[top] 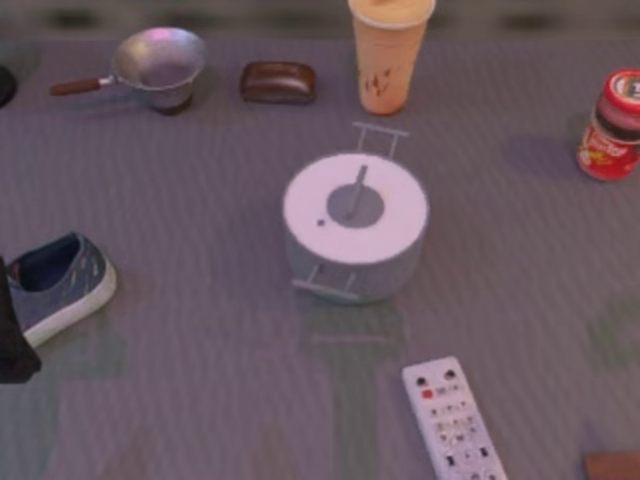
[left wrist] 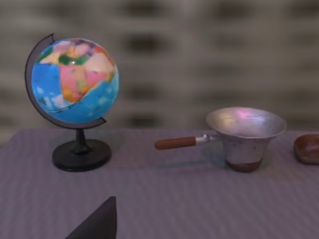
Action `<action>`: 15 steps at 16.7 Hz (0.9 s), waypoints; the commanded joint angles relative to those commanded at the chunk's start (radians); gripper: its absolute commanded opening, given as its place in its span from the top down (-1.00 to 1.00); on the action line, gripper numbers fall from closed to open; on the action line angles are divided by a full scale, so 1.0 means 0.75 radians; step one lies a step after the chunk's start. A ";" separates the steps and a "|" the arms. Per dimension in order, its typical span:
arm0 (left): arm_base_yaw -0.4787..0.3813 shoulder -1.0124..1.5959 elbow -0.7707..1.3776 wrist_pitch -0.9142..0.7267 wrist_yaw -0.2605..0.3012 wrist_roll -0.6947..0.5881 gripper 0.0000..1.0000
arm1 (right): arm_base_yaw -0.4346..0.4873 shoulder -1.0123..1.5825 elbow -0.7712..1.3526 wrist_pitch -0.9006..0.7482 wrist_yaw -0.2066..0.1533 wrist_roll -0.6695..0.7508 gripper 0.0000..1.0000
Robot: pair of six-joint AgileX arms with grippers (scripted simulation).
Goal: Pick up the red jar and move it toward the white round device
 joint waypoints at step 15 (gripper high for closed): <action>0.000 0.000 0.000 0.000 0.000 0.000 -1.00 | -0.059 1.869 2.093 -0.992 -0.035 -0.225 -1.00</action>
